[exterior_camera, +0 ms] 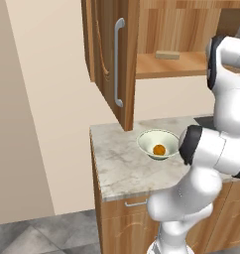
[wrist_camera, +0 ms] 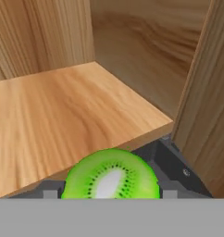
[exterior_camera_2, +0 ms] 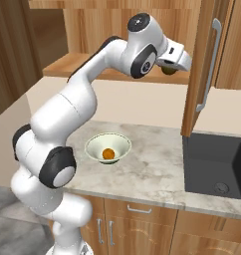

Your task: Open the cabinet. Pick the orange and kiwi from the cabinet and place them into the bowl. Then close the cabinet.

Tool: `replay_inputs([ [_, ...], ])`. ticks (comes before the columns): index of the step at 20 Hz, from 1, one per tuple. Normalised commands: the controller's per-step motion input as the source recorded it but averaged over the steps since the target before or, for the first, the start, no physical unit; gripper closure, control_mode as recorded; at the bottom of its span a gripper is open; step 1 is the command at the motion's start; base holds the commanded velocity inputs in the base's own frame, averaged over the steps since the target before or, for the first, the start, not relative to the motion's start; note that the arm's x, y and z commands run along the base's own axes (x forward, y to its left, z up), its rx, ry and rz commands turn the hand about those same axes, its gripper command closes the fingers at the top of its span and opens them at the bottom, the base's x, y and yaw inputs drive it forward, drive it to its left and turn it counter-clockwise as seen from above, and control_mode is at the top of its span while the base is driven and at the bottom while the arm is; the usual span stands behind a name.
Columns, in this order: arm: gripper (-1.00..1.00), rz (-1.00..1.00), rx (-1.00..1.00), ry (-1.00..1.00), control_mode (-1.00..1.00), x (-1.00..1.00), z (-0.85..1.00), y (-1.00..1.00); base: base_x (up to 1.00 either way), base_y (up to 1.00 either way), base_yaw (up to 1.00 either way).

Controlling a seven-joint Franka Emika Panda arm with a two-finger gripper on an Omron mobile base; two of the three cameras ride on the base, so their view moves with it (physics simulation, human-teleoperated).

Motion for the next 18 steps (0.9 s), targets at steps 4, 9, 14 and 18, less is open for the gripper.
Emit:
replay_inputs([
  [4,1.0,0.0,-0.02,0.0,-1.0,-0.44,0.0,0.34,0.0,0.0,0.0],
  [9,1.0,0.0,-0.01,0.0,-1.0,-0.41,0.0,0.35,0.0,0.0,0.0],
  [14,1.0,0.0,0.0,0.0,-1.0,-0.37,0.0,0.37,0.0,0.0,0.0],
  [18,1.0,0.0,0.0,0.0,-1.0,-0.21,0.0,0.38,0.0,0.0,0.0],
])
